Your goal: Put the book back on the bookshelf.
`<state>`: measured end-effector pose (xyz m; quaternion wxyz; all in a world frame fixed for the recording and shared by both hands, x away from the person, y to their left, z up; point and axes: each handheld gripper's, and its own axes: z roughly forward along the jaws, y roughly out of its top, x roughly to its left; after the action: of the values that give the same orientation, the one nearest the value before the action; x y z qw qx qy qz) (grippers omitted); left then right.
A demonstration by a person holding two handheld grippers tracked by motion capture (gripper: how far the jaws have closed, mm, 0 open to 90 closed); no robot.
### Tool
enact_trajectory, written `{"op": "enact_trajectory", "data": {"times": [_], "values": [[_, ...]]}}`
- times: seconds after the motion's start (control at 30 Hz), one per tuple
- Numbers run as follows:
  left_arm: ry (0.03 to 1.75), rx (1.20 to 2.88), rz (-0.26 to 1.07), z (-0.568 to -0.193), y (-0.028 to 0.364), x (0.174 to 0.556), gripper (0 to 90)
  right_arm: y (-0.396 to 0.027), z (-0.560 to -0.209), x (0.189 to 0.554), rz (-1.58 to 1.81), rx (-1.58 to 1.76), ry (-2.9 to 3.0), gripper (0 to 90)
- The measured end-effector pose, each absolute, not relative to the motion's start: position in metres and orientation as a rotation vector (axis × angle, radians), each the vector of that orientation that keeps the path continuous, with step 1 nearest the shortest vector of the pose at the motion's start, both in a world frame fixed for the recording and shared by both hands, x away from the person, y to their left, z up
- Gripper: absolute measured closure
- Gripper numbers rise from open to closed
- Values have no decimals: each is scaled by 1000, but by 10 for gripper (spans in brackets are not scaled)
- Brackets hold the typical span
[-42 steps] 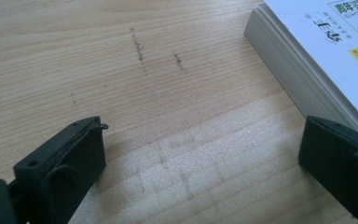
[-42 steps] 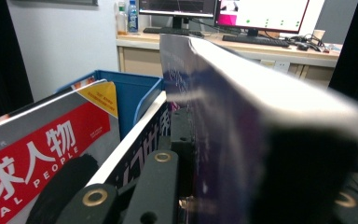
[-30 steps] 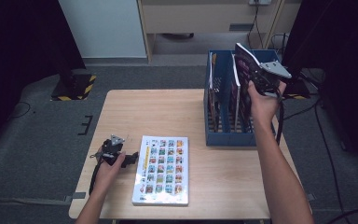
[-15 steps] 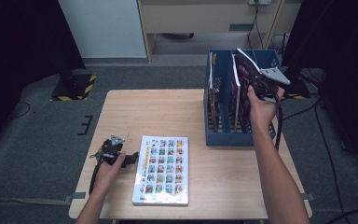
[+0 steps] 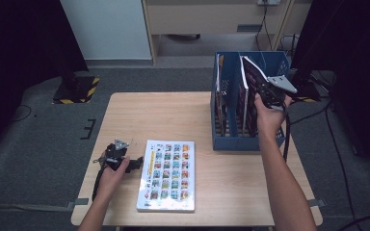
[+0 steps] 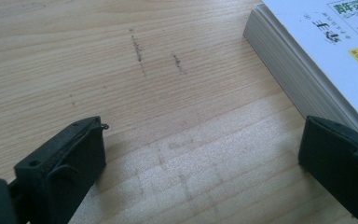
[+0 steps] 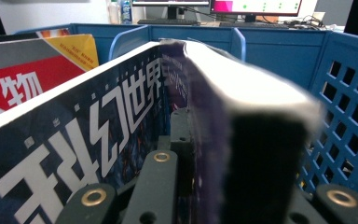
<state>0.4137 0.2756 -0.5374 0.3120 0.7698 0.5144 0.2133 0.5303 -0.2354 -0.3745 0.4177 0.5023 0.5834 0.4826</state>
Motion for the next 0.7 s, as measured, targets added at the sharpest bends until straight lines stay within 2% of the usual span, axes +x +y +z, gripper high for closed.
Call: {"op": "enact_trajectory", "data": {"times": [0.7], "values": [[1356, 2032, 562, -537, 275, 414, 0, -230, -386, 516, 1256, 1214, 1500, 805]]}}
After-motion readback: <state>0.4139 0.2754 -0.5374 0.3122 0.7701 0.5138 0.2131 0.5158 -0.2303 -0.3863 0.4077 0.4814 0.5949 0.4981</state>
